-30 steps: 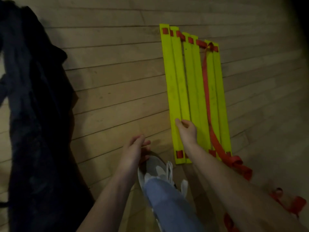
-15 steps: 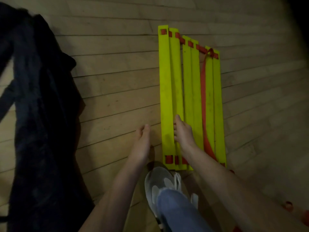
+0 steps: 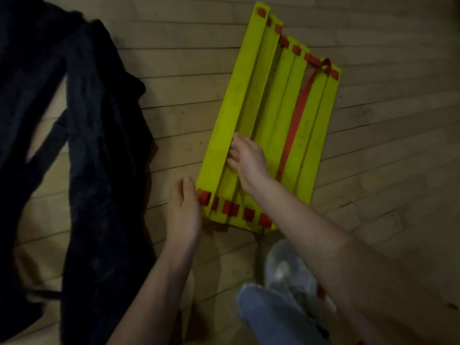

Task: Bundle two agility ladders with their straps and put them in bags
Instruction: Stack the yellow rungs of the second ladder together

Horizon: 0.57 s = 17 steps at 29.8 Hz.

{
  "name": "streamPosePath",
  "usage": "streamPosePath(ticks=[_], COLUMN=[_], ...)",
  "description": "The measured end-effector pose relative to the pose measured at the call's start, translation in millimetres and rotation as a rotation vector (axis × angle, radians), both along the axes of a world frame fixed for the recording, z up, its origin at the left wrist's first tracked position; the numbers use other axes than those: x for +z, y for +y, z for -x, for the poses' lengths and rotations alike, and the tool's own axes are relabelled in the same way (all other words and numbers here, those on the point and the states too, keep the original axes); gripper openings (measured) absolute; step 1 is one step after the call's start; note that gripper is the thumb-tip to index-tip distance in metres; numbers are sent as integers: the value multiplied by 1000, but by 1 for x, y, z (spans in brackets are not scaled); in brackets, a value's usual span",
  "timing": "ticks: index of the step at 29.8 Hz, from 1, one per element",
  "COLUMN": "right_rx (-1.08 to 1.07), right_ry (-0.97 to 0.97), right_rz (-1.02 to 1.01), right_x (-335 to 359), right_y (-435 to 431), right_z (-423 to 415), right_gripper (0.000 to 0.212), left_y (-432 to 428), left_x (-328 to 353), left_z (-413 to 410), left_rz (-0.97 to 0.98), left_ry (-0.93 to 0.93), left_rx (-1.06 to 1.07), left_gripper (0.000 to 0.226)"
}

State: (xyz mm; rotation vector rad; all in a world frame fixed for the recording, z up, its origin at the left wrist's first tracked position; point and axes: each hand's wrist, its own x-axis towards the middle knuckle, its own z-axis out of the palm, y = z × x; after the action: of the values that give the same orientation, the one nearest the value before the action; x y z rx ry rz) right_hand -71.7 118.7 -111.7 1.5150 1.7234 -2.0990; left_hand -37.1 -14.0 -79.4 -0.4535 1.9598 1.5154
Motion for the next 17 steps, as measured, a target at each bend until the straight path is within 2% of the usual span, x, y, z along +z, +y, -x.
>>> streamPosePath(ticks=[3, 5, 7, 11, 14, 16, 17], right_rx=[76, 181, 306, 531, 595, 592, 655], right_ry=[-53, -59, -90, -158, -78, -70, -102], right_rz=[38, 111, 165, 225, 24, -201, -344], right_x=[4, 9, 13, 14, 8, 2, -1], right_y=[-22, -33, -41, -50, -43, -29, -22], right_z=[-17, -31, -43, -56, -69, -79, -84], right_gripper=[44, 47, 52, 53, 39, 29, 30], left_y=[-4, -4, -3, -12, -20, -20, -20], left_x=[1, -7, -13, -19, -29, -32, -33], left_z=[11, 13, 8, -9, -15, -18, -19], left_rz=[83, 99, 93, 141, 166, 158, 145], left_ry=[29, -21, -61, -168, -291, -313, -311], left_rx=[-110, -142, -100, 36, 90, 106, 110], left_gripper=[43, 50, 56, 51, 62, 67, 68])
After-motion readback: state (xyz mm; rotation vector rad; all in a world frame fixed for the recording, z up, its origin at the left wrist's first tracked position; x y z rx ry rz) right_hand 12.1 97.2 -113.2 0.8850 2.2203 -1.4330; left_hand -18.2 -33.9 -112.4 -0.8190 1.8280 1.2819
